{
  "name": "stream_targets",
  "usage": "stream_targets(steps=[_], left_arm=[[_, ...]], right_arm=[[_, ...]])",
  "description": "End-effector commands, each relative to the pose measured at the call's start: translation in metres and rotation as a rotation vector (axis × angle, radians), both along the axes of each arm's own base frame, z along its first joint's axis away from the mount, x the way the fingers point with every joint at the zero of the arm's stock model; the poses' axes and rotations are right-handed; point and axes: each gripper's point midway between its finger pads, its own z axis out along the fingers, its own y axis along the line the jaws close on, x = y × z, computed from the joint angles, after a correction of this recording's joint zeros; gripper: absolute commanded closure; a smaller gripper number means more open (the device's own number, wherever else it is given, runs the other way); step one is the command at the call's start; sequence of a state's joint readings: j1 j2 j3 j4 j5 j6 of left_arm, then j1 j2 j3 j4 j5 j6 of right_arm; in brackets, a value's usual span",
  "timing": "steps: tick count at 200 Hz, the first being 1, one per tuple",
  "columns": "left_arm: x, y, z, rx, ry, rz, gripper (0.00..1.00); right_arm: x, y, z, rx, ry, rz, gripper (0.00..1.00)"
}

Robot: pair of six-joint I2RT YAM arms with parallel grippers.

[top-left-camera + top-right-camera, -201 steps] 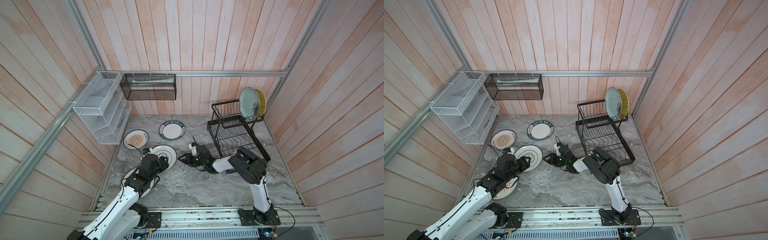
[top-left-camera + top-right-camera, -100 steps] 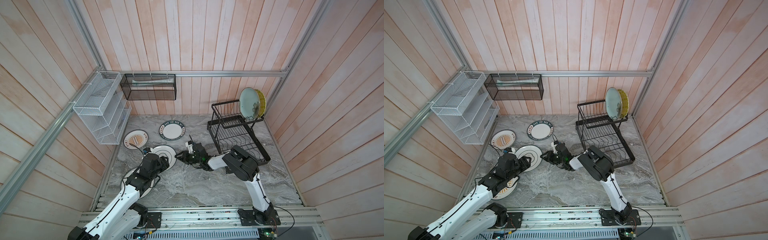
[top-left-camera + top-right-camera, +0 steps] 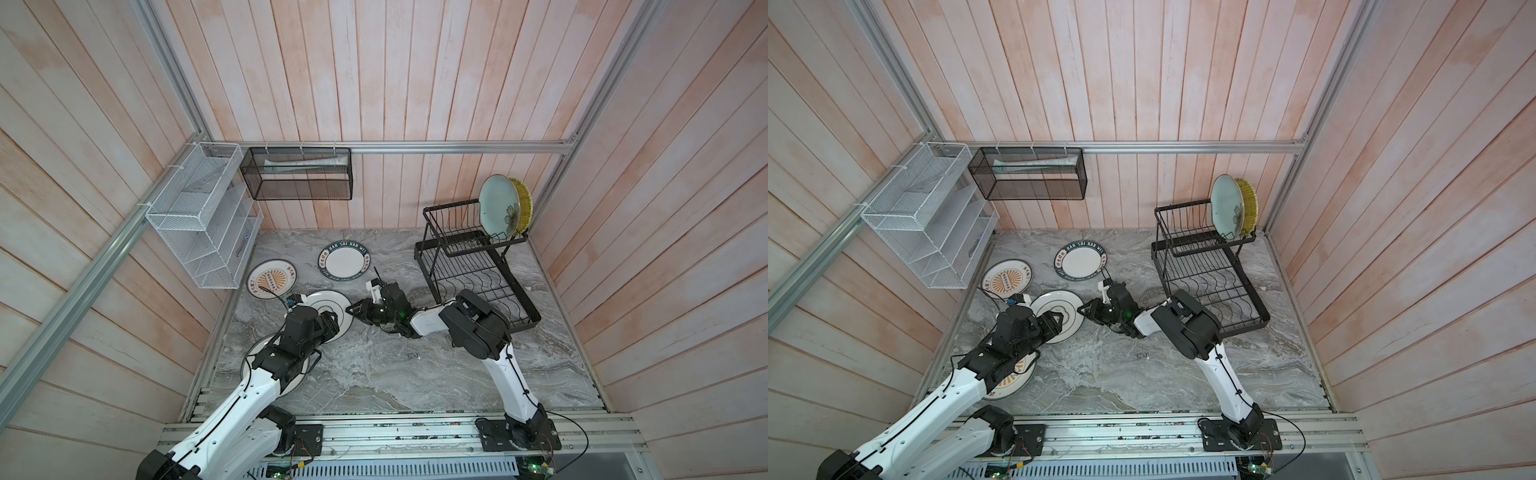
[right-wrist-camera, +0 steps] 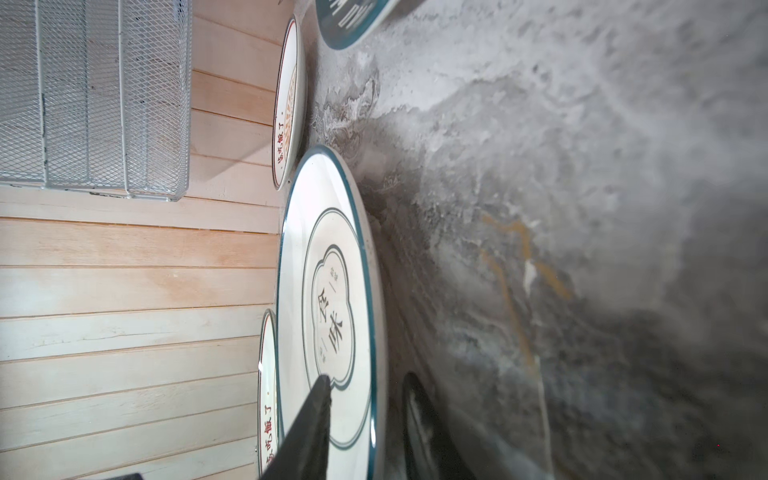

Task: Load the plates into the dish rack
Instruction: 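Grasp the white plate's rim with the right gripper, pinching it against the table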

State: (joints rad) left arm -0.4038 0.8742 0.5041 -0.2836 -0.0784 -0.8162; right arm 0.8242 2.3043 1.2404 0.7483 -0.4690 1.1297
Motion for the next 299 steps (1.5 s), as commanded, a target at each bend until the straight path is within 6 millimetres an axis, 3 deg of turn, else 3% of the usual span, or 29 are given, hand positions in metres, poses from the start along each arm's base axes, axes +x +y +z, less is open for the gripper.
stream_targets(steps=[1,63,100,151,215,299], left_arm=[[-0.001,0.000,0.001,-0.011,-0.003,-0.003,0.35],[-0.004,0.004,0.005,-0.003,-0.011,0.006,0.35],[-0.004,0.004,0.006,-0.006,-0.008,0.008,0.36],[-0.012,0.008,0.005,-0.015,-0.003,0.021,0.36],[-0.011,0.005,0.010,-0.025,-0.009,0.012,0.35],[-0.002,-0.005,0.011,-0.042,-0.004,-0.016,0.35]], right_arm=[[-0.004,0.000,-0.027,-0.050,0.036,0.004,0.71],[-0.005,0.005,-0.049,-0.141,0.049,0.009,0.75],[-0.007,-0.001,-0.066,-0.200,0.073,0.000,0.83],[-0.010,-0.004,-0.071,-0.219,0.076,0.007,0.93],[-0.007,-0.024,-0.061,-0.173,0.072,-0.030,1.00],[-0.005,-0.060,-0.032,-0.194,-0.004,-0.105,1.00]])
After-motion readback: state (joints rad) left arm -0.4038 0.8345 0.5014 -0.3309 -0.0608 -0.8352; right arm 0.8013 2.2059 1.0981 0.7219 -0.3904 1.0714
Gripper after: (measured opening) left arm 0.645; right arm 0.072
